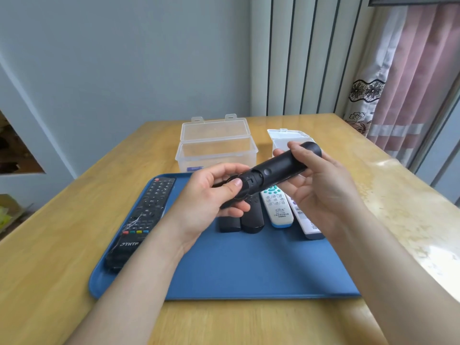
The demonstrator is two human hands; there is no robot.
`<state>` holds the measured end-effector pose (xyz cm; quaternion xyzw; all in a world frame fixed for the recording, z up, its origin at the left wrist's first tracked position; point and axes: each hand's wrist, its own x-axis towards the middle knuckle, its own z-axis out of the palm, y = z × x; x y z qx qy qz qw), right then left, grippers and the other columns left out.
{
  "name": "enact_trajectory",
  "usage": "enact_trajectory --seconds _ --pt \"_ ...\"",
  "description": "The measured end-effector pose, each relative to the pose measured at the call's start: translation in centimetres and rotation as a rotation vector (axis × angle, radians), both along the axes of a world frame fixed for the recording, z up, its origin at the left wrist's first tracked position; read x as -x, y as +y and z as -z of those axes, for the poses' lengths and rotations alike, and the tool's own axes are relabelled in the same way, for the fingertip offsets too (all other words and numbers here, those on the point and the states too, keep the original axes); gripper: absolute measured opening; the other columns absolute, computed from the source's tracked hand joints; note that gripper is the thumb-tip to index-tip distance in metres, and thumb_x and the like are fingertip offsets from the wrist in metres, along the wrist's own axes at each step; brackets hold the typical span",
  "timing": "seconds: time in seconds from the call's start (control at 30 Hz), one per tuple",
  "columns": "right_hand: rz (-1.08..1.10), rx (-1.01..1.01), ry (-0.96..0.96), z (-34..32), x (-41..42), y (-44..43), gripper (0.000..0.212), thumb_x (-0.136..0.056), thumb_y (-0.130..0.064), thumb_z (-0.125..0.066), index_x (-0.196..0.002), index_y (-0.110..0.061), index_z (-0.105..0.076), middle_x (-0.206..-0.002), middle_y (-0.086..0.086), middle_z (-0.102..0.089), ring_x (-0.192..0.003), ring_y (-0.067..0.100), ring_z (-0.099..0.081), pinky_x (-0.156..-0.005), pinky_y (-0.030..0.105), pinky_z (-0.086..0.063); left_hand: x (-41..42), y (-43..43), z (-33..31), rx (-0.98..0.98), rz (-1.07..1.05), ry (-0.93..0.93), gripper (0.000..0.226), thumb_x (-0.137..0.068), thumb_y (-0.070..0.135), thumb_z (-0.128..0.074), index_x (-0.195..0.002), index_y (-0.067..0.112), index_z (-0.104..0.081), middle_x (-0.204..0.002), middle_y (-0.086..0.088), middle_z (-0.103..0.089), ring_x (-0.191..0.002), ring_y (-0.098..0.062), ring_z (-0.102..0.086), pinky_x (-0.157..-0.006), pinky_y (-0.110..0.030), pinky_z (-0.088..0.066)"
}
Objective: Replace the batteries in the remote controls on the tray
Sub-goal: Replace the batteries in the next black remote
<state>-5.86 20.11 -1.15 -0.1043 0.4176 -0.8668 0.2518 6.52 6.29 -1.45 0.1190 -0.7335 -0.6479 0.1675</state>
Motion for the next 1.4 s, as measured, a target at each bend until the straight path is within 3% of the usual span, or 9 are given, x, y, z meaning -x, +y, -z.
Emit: enact_trajectory --seconds 0.23,0.4,0.63,0.83,1.0,1.07,1.2,1.3,1.4 --pt "-0.121 -0.017 -0.057 -0.3 -0.1 0.1 0.015 -0.088 -0.009 -0.068 -0.103 -0.009 -0.067 -0.105 0.021 -0.068 -0.100 0.032 -0.071 -0.076 0.053 -0.059 0.1 0.1 -0.1 0.086 -0.071 -0.029 0.019 -0.091 0.011 -0.063 -0.107 0.020 -0.065 -0.097 -0.002 -0.069 -0.061 -0.016 -0.067 -0.058 -0.024 -0.054" --pt "-0.189 -0.016 -0.085 -0.6 -0.6 0.0 0.019 -0.085 -0.013 -0.069 -0.103 -0.008 -0.069 -0.106 0.018 -0.067 -0.102 0.031 -0.070 -0.069 0.049 -0.060 0.4 0.3 0.0 0.125 -0.191 0.034 0.028 -0.076 0.014 -0.079 -0.103 0.018 -0.069 -0.079 0.002 -0.070 -0.052 -0.015 -0.065 -0.052 -0.022 -0.052" --pt "-0.112 0.054 -0.021 -0.2 -1.0 -0.4 0.016 -0.089 -0.002 -0.063 -0.103 -0.007 -0.067 -0.098 0.016 -0.068 -0.089 0.027 -0.070 -0.079 0.049 -0.060 0.6 0.8 0.2 0.139 -0.187 0.143 0.034 -0.075 0.005 -0.078 -0.103 0.021 -0.070 -0.074 0.003 -0.071 -0.054 -0.015 -0.062 -0.058 -0.024 -0.053" --pt "-0.051 0.087 0.046 0.0 -1.4 -0.6 0.030 -0.084 0.008 -0.063 -0.109 -0.008 -0.064 -0.093 0.018 -0.069 -0.092 0.029 -0.071 -0.079 0.043 -0.060 0.5 0.7 0.3 0.228 -0.213 0.178 0.034 -0.080 0.007 -0.075 -0.109 0.024 -0.070 -0.072 0.009 -0.069 -0.055 -0.012 -0.062 -0.066 -0.023 -0.054" --pt "-0.037 0.055 0.101 -0.1 -1.5 -0.5 0.022 -0.091 0.007 -0.056 -0.110 -0.003 -0.062 -0.099 0.020 -0.068 -0.088 0.029 -0.073 -0.079 0.040 -0.060 0.5 0.5 0.4 0.286 -0.213 0.176 0.030 -0.081 0.009 -0.074 -0.108 0.023 -0.072 -0.082 0.014 -0.070 -0.074 -0.004 -0.064 -0.076 -0.018 -0.049" --pt "-0.049 0.045 0.132 -0.2 -1.6 -0.5 0.022 -0.095 0.005 -0.052 -0.114 -0.003 -0.061 -0.103 0.021 -0.068 -0.090 0.029 -0.073 -0.080 0.040 -0.060 0.5 0.3 0.3 0.293 -0.220 0.163 0.029 -0.080 0.011 -0.076 -0.106 0.022 -0.072 -0.083 0.014 -0.070 -0.075 -0.002 -0.063 -0.071 -0.014 -0.046" --pt "-0.043 0.028 0.215 -0.2 -2.0 -0.6 0.030 -0.091 0.007 -0.057 -0.119 -0.005 -0.061 -0.108 0.022 -0.069 -0.095 0.030 -0.073 -0.076 0.035 -0.060 0.4 0.2 0.2 0.239 -0.208 0.098 0.026 -0.076 0.023 -0.079 -0.101 0.024 -0.073 -0.070 0.005 -0.068 -0.050 -0.010 -0.054 -0.048 -0.017 -0.042" --pt "-0.067 0.003 0.234 -0.2 -2.1 -0.7 0.026 -0.090 0.003 -0.060 -0.114 -0.006 -0.064 -0.108 0.021 -0.070 -0.094 0.027 -0.073 -0.079 0.037 -0.060 0.5 0.1 0.2 0.191 -0.250 0.092 0.027 -0.076 0.024 -0.079 -0.102 0.022 -0.074 -0.066 0.006 -0.067 -0.047 -0.010 -0.052 -0.046 -0.019 -0.042" --pt "-0.161 -0.070 0.251 -0.5 -1.6 -0.2 0.024 -0.099 -0.013 -0.052 -0.119 -0.010 -0.064 -0.106 0.019 -0.072 -0.101 0.028 -0.071 -0.083 0.044 -0.059 0.4 -0.2 0.1 0.170 -0.286 0.122 0.022 -0.076 0.017 -0.079 -0.097 0.023 -0.074 -0.056 0.011 -0.063 -0.047 -0.012 -0.051 -0.048 -0.020 -0.045"
